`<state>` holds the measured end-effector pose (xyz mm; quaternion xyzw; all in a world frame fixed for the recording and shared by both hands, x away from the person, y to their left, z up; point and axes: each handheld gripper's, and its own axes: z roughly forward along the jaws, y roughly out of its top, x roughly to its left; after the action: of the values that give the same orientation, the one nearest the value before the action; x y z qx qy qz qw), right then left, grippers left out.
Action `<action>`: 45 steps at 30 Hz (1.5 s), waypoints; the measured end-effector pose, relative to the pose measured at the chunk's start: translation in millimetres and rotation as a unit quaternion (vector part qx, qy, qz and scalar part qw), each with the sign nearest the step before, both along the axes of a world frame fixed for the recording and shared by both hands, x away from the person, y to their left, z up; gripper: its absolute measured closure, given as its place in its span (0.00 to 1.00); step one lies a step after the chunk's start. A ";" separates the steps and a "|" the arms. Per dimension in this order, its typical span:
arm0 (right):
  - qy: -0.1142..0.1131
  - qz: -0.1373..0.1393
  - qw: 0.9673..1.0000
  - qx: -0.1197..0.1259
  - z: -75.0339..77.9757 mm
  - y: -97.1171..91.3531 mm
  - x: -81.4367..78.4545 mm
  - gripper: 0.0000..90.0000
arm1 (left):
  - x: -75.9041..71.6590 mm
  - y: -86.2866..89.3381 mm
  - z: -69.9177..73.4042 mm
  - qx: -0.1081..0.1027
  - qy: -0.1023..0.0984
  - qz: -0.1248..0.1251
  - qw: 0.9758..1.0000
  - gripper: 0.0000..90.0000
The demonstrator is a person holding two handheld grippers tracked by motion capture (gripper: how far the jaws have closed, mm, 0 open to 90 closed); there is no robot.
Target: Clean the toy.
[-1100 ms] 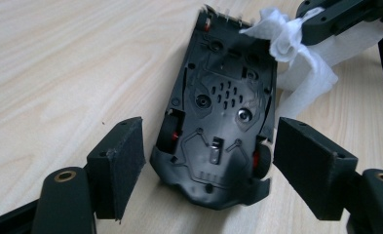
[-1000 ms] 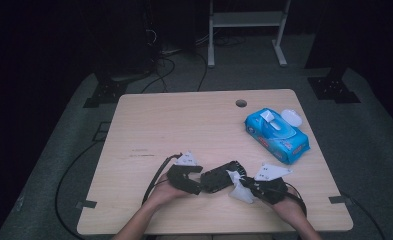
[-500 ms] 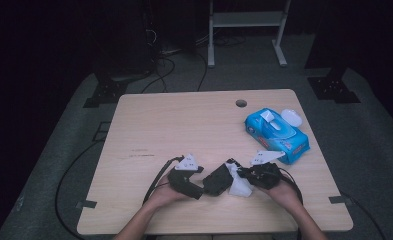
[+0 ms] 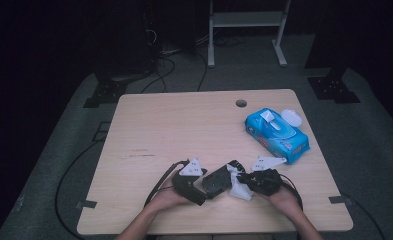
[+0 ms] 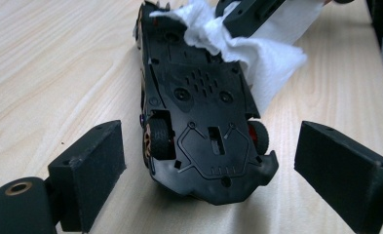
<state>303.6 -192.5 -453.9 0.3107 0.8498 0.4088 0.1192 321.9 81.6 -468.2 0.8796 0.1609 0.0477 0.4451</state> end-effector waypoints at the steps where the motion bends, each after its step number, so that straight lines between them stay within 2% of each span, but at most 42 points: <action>1: -0.001 0.000 1.000 0.000 -0.2 0.3 -0.8 0.92 | 0.0 -0.8 -0.8 0.002 -0.001 0.001 1.000 0.11; 2: 0.000 0.000 1.000 0.000 -0.2 0.5 -1.8 0.92 | -0.2 -1.5 -1.5 0.010 -0.006 0.001 1.000 0.11; 8: 0.012 0.009 1.000 -0.004 2.2 4.2 -8.4 0.92 | 0.5 -3.3 -3.6 0.018 -0.013 0.001 1.000 0.09; 11: 0.022 0.016 1.000 0.010 4.9 6.7 -9.7 0.92 | 2.9 -4.1 -6.0 0.031 -0.020 0.009 0.999 0.09; 14: 0.001 0.018 1.000 0.005 13.6 11.6 -9.4 0.91 | 4.5 -5.6 -8.4 0.043 -0.023 0.014 0.999 0.09; 17: -0.015 -0.001 1.000 -0.005 19.6 11.2 -0.6 0.91 | 4.4 -8.0 -8.9 0.054 -0.038 0.012 0.998 0.09; 20: -0.013 -0.010 1.000 -0.024 14.8 13.4 6.8 0.91 | 3.4 -9.3 -9.1 0.061 -0.055 0.012 0.997 0.16; 23: -0.012 -0.009 0.999 -0.030 10.2 19.8 6.9 0.91 | 3.6 -9.6 -9.8 0.065 -0.061 0.009 0.996 0.25; 24: -0.012 -0.007 0.999 -0.029 9.7 21.7 6.9 0.91 | 3.3 -9.7 -10.1 0.068 -0.067 0.012 0.995 0.25; 26: -0.011 -0.001 1.000 -0.023 8.9 27.8 6.4 0.91 | 3.7 -8.3 -9.9 0.065 -0.066 0.011 0.996 0.26; 28: -0.014 0.011 0.999 -0.029 7.6 35.2 5.8 0.91 | 3.7 -7.0 -8.2 0.068 -0.075 0.009 0.995 0.26; 30: -0.017 0.014 0.999 -0.035 7.4 38.7 5.2 0.92 | 4.3 -4.7 -8.2 0.070 -0.072 0.007 0.995 0.26; 32: -0.012 0.015 0.999 -0.029 6.6 37.9 5.1 0.92 | 3.9 -4.0 -9.1 0.067 -0.072 0.008 0.995 0.26; 36: -0.008 0.019 0.999 -0.027 4.8 36.7 1.4 0.92 | 7.2 -3.5 -10.9 0.078 -0.050 0.010 0.996 0.18; 39: -0.013 0.019 0.999 -0.028 3.8 37.2 -1.2 0.92 | 7.5 -2.6 -10.5 0.076 -0.051 0.008 0.996 0.18; 45: -0.005 0.015 1.000 -0.017 2.7 35.7 -3.6 0.92 | 9.0 1.9 -9.3 0.070 -0.049 0.011 0.996 0.18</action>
<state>300.0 -156.8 -451.2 0.2933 0.8607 0.3976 0.1228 330.9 83.5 -477.5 0.9036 0.1445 0.1066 0.3890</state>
